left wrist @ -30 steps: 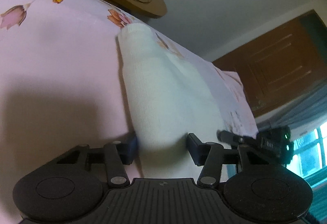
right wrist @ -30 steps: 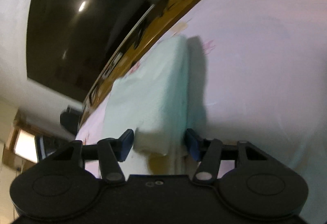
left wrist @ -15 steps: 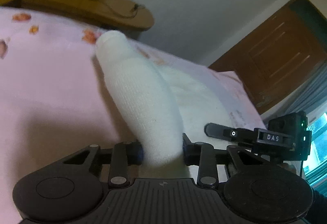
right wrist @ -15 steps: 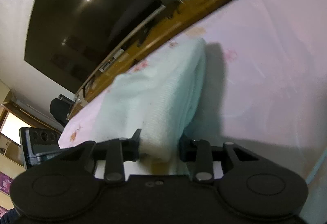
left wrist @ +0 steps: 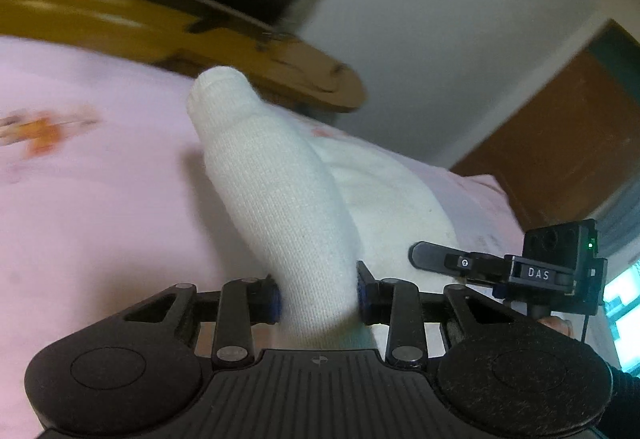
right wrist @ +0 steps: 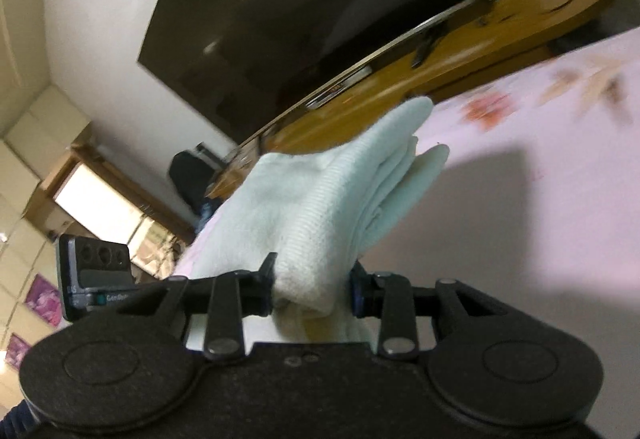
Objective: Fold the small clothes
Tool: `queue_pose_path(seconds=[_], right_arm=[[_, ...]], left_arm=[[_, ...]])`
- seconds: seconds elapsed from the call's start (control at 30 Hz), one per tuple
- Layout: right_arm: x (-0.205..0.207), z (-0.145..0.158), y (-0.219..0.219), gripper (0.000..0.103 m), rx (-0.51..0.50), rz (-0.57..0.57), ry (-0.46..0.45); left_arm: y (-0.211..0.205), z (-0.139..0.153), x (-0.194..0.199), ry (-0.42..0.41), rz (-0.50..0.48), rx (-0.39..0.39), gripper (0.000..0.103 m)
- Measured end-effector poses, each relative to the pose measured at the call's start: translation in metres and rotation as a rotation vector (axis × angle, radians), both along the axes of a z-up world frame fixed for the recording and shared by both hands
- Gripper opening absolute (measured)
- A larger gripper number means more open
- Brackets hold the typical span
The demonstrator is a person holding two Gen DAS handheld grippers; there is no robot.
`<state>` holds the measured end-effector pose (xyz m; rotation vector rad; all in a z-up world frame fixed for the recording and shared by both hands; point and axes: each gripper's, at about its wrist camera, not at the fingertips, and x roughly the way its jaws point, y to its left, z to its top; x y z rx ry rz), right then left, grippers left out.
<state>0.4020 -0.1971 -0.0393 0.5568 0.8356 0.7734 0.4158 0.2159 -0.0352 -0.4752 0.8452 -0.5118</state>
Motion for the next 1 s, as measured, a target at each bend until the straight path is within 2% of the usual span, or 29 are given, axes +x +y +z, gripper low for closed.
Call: queue_pose_path(seconds=[0.13,0.17,0.2,0.23,0.27,0.3,0.37,0.43,0.47,0.5,0.53,0.57,0.6,0.63,0.67,0.7,0.73,0.77,0.83,0.87,0.9,0.93,0.97,1.0], right_arm=[[0.001,-0.017,0.059,0.033,0.025,0.056,0.044],[0.003,-0.025,0.072,0.033,0.019,0.063,0.06],[0.006,-0.032,0.082,0.033,0.005,0.068,0.08],[0.009,-0.044,0.092,0.034,-0.024,0.077,0.103],[0.011,-0.053,0.1,0.036,-0.062,0.072,0.131],[0.012,-0.068,0.101,0.038,-0.103,0.055,0.181],[0.011,-0.07,0.088,0.04,-0.046,0.051,0.204],[0.004,-0.059,0.068,0.055,-0.049,0.058,0.193],[-0.003,-0.054,0.057,0.059,-0.053,0.073,0.181],[-0.011,-0.052,0.044,0.063,-0.041,0.102,0.187],[-0.017,-0.053,0.034,0.063,-0.021,0.131,0.209],[-0.023,-0.057,0.026,0.062,0.003,0.168,0.246],[-0.031,-0.064,0.023,0.054,0.023,0.203,0.295],[-0.037,-0.07,0.027,0.039,0.022,0.223,0.328],[-0.042,-0.073,0.031,0.03,0.01,0.224,0.334],[-0.045,-0.075,0.033,0.023,0.012,0.214,0.339],[-0.048,-0.078,0.03,0.018,0.056,0.203,0.379],[-0.051,-0.081,0.026,0.018,0.138,0.2,0.439],[-0.06,-0.076,0.021,0.018,0.245,0.204,0.463],[-0.067,-0.073,0.017,0.018,0.256,0.202,0.468],[-0.07,-0.075,0.013,0.019,0.229,0.188,0.482],[-0.073,-0.078,0.008,0.023,0.166,0.163,0.497],[-0.075,-0.077,0.004,0.02,0.09,0.163,0.478],[-0.08,-0.072,-0.001,0.02,0.064,0.173,0.438]], left_arm=[[0.054,-0.028,-0.016,0.059,0.075,0.009,0.035],[0.064,-0.042,-0.021,0.099,0.108,0.001,0.038],[0.071,-0.056,-0.023,0.138,0.135,0.024,0.053],[0.076,-0.069,-0.026,0.161,0.167,0.052,0.055],[0.084,-0.075,-0.034,0.137,0.201,-0.03,0.055],[0.086,-0.077,-0.04,0.15,0.225,-0.076,0.055],[0.088,-0.074,-0.057,0.129,0.22,-0.074,0.055],[0.085,-0.074,-0.078,0.129,0.18,-0.061,0.055],[0.082,-0.077,-0.089,0.131,0.162,-0.074,0.055],[0.076,-0.081,-0.099,0.133,0.146,-0.103,0.055],[0.073,-0.086,-0.106,0.14,0.122,-0.151,0.055],[0.069,-0.093,-0.11,0.153,0.104,-0.197,0.055],[0.066,-0.099,-0.112,0.158,0.104,-0.229,0.055],[0.063,-0.103,-0.114,0.151,0.123,-0.26,0.055],[0.062,-0.105,-0.114,0.152,0.14,-0.3,0.055],[0.061,-0.109,-0.116,0.157,0.152,-0.374,0.054],[0.065,-0.113,-0.117,0.15,0.151,-0.487,0.054],[0.065,-0.113,-0.118,0.135,0.147,-0.531,0.054],[0.065,-0.109,-0.126,0.136,0.14,-0.495,0.054],[0.063,-0.109,-0.129,0.16,0.145,-0.437,0.055],[0.061,-0.106,-0.135,0.196,0.156,-0.315,0.054],[0.059,-0.102,-0.14,0.196,0.158,-0.242,0.054],[0.061,-0.095,-0.15,0.181,0.183,-0.216,0.055],[0.061,-0.086,-0.158,0.17,0.236,-0.139,0.055]])
